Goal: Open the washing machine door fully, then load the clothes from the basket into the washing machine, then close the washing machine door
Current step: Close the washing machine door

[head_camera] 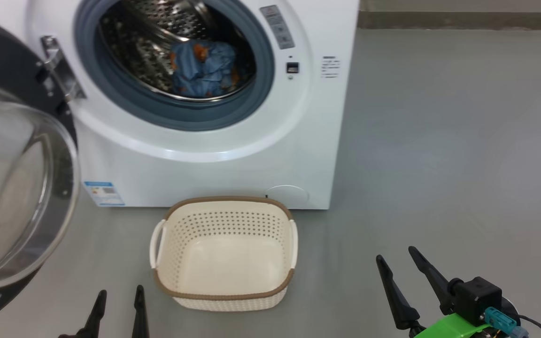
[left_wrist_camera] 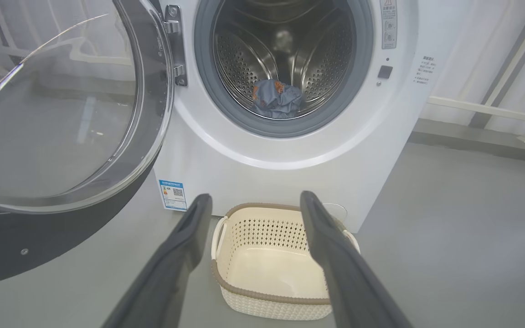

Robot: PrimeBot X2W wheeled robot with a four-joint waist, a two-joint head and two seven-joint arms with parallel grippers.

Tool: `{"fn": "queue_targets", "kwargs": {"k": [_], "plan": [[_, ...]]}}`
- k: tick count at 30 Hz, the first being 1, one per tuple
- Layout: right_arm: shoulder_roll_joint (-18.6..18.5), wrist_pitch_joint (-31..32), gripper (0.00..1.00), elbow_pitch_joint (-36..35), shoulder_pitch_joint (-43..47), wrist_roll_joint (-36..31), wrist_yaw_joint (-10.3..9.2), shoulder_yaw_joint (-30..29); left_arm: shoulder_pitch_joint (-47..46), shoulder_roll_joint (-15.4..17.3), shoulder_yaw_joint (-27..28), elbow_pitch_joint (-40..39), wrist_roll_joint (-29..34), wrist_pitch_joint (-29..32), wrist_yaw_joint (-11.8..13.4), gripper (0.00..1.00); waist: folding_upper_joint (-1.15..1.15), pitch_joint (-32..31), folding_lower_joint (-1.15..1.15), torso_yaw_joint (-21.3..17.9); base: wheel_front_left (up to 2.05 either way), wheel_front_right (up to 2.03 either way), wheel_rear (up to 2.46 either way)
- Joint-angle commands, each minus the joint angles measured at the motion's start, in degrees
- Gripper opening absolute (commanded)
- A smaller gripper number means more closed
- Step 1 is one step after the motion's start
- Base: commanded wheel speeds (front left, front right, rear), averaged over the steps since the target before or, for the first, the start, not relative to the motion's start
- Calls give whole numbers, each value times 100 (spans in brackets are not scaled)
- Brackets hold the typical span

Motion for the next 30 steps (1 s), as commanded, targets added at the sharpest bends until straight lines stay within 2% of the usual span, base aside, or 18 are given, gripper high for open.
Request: {"fn": "queue_targets", "kwargs": {"k": [1,16,20,30], "plan": [[-15,-44,100,-155,-180,-5,9,163,-202,17,196,-170,51,-37,28,100,0,18,0,342,0,0,0],[-15,-111,100,-20,-163,85,9,301,-46,144,166,-279,77,31,93,100,0,-117,0,1779,0,0,0],[-15,-121,100,6,-153,100,9,332,-22,173,153,-327,72,67,110,100,0,-149,0,2051,0,0,0],[-15,-84,100,88,-387,90,9,545,118,173,229,-499,14,46,226,100,0,-42,0,2230,0,0,0]]}}
